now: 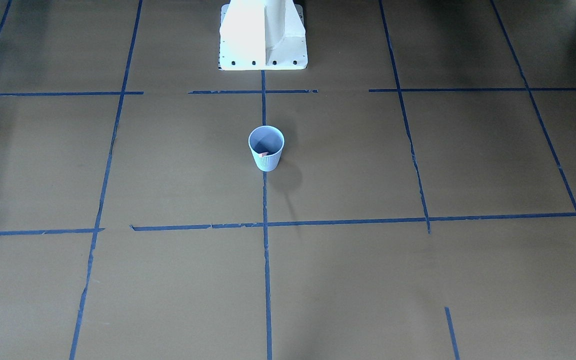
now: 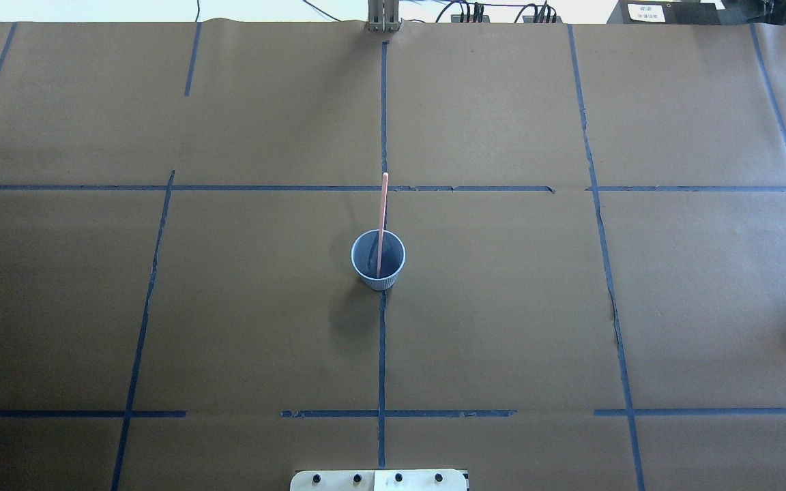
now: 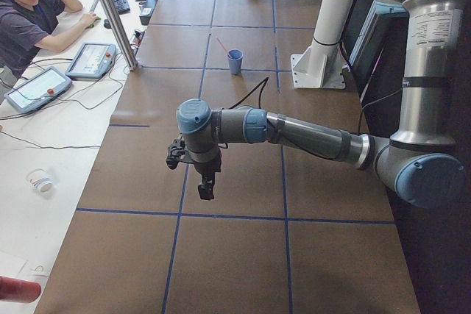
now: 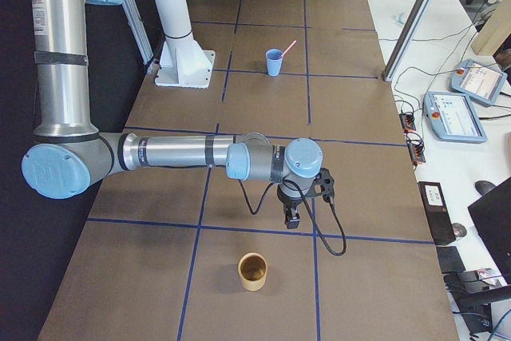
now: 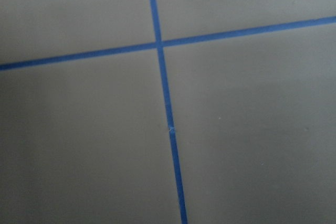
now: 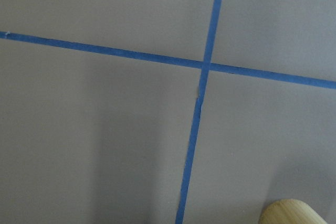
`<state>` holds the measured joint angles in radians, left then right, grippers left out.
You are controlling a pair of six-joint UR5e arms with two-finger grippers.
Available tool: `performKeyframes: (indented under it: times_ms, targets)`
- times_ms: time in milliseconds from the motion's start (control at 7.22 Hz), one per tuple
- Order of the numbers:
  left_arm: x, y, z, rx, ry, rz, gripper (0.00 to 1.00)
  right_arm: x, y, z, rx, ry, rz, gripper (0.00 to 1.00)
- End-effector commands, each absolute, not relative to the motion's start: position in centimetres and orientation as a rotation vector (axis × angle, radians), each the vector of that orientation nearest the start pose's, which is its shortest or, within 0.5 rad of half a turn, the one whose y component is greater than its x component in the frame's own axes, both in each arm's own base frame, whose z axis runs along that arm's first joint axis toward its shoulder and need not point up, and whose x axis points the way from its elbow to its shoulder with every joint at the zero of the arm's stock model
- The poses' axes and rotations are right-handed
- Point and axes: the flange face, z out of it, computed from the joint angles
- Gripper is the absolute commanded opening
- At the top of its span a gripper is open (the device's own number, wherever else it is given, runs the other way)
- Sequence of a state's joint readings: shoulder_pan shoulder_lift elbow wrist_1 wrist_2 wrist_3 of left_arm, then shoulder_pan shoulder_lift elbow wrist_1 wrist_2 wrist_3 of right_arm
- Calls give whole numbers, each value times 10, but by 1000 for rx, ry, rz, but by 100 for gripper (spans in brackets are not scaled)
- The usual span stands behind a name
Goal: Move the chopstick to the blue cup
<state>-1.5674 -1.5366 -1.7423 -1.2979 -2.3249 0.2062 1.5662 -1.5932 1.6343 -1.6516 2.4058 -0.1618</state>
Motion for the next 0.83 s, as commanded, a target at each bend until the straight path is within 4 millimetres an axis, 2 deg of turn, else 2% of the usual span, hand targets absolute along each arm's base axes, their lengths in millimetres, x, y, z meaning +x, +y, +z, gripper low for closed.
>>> performKeyframes:
  times_ms: [0, 693]
  targets:
    - [-74, -462, 649, -47, 814, 166, 100, 81, -467, 652, 20, -856, -56, 100]
    - [-87, -451, 664, -33, 814, 162, 100, 88, -464, 652, 23, -854, -30, 100]
